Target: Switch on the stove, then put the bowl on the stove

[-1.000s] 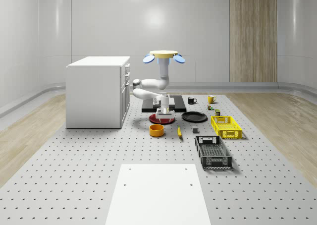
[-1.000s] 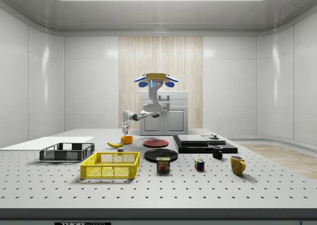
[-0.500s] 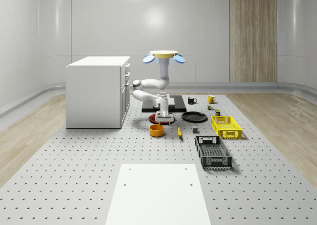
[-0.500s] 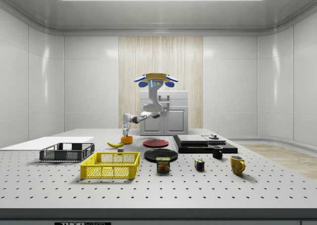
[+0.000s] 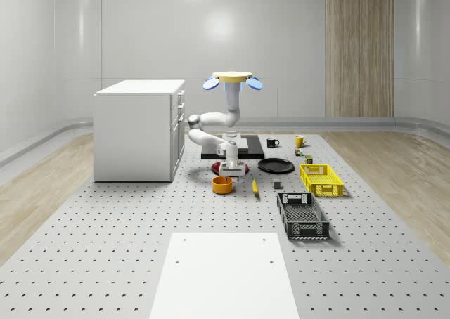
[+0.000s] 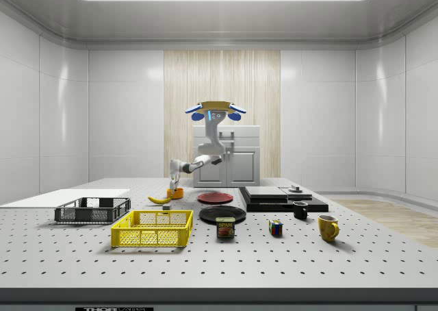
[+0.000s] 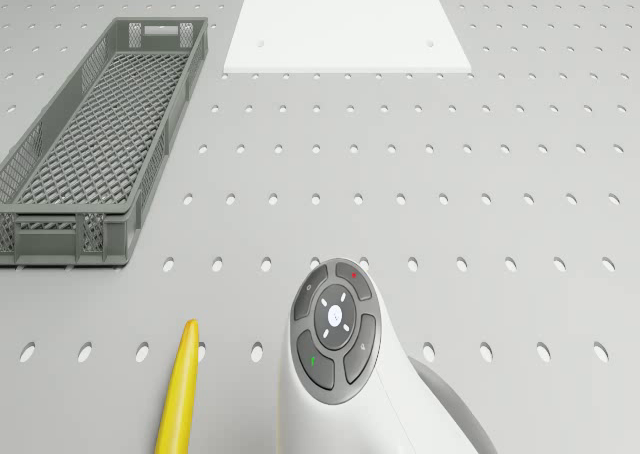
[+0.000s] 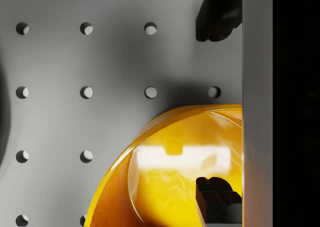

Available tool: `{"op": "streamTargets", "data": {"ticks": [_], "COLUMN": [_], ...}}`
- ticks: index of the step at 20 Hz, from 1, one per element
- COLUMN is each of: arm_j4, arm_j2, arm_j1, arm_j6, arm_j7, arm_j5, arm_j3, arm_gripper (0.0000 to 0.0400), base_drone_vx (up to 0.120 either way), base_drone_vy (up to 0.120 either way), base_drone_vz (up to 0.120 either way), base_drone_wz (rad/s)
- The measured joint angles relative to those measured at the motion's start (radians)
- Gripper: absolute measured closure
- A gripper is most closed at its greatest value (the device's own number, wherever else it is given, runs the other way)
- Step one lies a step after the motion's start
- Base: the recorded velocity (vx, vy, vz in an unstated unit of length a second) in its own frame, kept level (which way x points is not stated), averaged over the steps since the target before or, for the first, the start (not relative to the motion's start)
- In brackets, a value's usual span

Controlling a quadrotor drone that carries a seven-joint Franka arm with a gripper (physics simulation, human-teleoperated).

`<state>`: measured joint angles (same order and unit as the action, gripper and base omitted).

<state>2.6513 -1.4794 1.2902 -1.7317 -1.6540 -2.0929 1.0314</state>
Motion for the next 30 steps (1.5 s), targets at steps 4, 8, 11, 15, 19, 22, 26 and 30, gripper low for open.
{"op": "streamTargets", "data": {"ticks": [4,8,11,15,19,22,26,30], "arm_j4": [-0.018,-0.026,-0.029,-0.030,-0.030,-0.027,-0.008,0.015], "arm_j2": [0.014,0.023,0.027,0.032,0.036,0.038,0.035,0.031], "arm_j1": [0.010,0.013,0.013,0.011,0.009,0.007,-0.004,-0.014], "arm_j6": [0.004,0.008,0.010,0.014,0.018,0.023,0.042,0.064], "arm_j7": [0.005,0.009,0.011,0.013,0.015,0.016,0.016,0.016], "arm_j5": [-0.003,-0.006,-0.007,-0.009,-0.011,-0.009,0.017,0.051], "arm_j3": [0.000,0.001,0.001,0.000,0.000,0.004,0.033,0.071], "arm_gripper": [0.0000,0.0132,0.0221,0.0271,0.0289,0.0295,0.0298,0.0299], "base_drone_vx": [0.000,0.000,0.000,0.000,0.000,0.000,0.000,-0.030], "base_drone_vy": [0.000,0.000,0.000,0.000,0.000,0.000,0.000,0.010], "base_drone_vz": [0.000,0.000,0.000,0.000,0.000,0.000,0.000,0.120], "base_drone_wz": [0.000,0.000,0.000,0.000,0.000,0.000,0.000,0.000]}}
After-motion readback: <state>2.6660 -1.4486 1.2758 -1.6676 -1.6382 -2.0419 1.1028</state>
